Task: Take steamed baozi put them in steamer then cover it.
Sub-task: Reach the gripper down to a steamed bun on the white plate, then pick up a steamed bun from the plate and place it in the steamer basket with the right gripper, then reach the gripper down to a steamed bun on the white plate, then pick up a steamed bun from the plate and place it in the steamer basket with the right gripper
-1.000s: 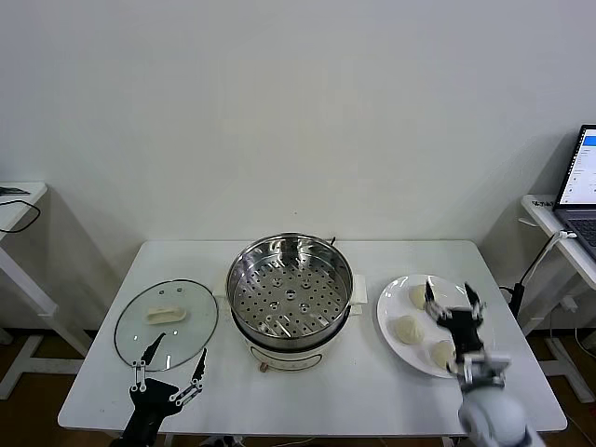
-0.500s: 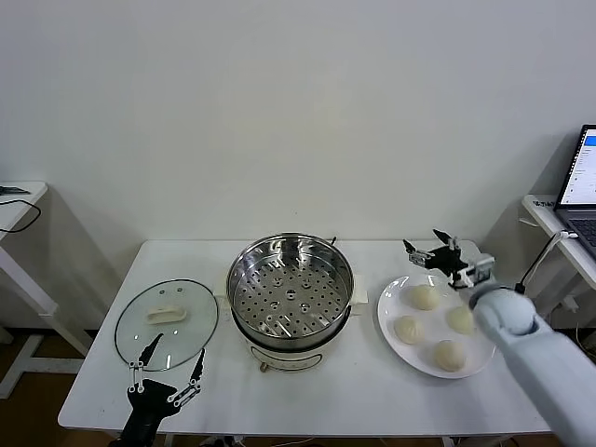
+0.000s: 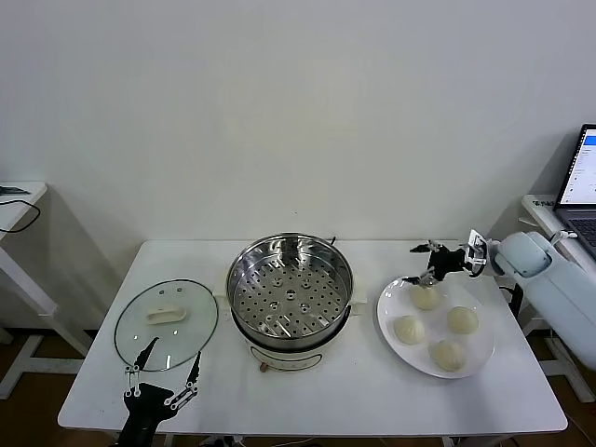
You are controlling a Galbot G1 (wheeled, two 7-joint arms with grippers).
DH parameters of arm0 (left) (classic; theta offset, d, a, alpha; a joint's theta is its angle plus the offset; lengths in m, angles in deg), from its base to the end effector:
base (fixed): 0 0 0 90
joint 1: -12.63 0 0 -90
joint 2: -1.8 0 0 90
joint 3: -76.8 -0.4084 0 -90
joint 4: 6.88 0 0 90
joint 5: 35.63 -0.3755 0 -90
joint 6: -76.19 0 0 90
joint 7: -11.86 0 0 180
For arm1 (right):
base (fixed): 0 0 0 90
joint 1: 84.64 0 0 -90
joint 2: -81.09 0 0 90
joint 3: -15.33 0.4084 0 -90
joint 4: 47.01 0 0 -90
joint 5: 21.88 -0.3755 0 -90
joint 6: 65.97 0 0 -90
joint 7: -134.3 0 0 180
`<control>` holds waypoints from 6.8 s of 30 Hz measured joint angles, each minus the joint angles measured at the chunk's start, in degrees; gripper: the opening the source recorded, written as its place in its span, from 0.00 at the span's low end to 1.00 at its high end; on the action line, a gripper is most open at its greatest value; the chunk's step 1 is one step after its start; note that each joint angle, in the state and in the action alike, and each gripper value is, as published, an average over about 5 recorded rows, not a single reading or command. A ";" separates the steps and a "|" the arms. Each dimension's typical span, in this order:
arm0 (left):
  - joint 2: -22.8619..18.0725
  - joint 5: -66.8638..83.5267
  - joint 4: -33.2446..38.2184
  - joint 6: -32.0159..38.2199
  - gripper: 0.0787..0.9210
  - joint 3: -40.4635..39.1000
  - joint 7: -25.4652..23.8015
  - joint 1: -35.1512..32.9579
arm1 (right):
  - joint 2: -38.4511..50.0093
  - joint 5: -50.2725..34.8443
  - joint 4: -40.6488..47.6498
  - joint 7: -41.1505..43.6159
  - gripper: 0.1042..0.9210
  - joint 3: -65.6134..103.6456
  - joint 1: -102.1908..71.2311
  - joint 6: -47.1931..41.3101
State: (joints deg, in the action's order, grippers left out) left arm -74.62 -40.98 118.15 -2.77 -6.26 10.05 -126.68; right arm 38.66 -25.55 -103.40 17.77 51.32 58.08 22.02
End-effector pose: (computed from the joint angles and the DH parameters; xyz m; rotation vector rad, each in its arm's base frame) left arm 0.0635 0.0814 -0.3480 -0.2234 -3.0441 -0.5223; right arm 0.5907 -0.2841 -0.2187 1.2761 -1.8310 1.0739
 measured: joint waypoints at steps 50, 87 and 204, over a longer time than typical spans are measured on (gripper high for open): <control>-1.20 -0.93 -0.61 1.09 0.88 0.14 0.65 -1.00 | -9.29 21.48 8.92 4.82 0.67 -9.45 7.28 7.49; -0.41 -0.69 -0.53 1.16 0.88 -1.14 0.91 0.03 | -25.61 19.07 -10.80 4.48 0.72 -33.54 33.58 38.83; 0.11 -1.60 -2.22 2.83 0.88 -2.63 2.29 1.14 | -2.25 -9.68 -11.70 2.23 0.61 -45.95 27.34 -5.45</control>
State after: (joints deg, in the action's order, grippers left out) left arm -74.51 -42.58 115.93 0.06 -8.89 12.34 -125.54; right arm 36.41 -35.23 -115.10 20.00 5.37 85.42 16.57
